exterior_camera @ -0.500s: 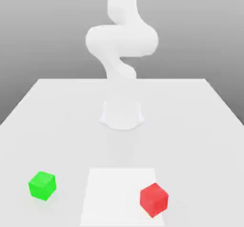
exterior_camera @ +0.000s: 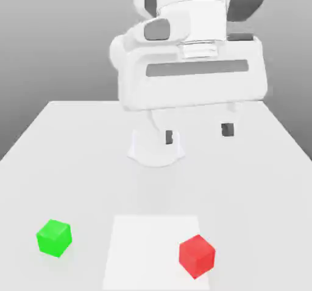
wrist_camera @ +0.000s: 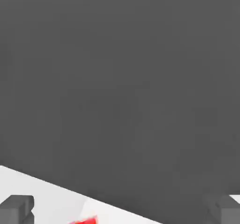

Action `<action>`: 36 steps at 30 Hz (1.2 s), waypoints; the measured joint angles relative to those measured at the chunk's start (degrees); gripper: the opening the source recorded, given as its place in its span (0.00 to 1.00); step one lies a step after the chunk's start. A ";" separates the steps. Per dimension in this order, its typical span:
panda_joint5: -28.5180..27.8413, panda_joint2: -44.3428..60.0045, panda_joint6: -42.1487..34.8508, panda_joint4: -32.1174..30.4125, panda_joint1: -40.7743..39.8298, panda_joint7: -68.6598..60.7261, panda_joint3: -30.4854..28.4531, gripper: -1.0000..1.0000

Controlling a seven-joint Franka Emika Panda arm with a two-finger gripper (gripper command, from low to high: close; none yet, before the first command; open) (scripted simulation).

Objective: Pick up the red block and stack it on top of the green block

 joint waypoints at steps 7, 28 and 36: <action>-1.59 14.44 6.36 -3.98 2.05 -5.43 0.79 0.50; -2.43 17.32 7.47 -5.14 -0.55 -7.23 -1.42 0.00; -1.99 11.82 3.40 -6.62 -19.68 -12.07 -13.75 0.00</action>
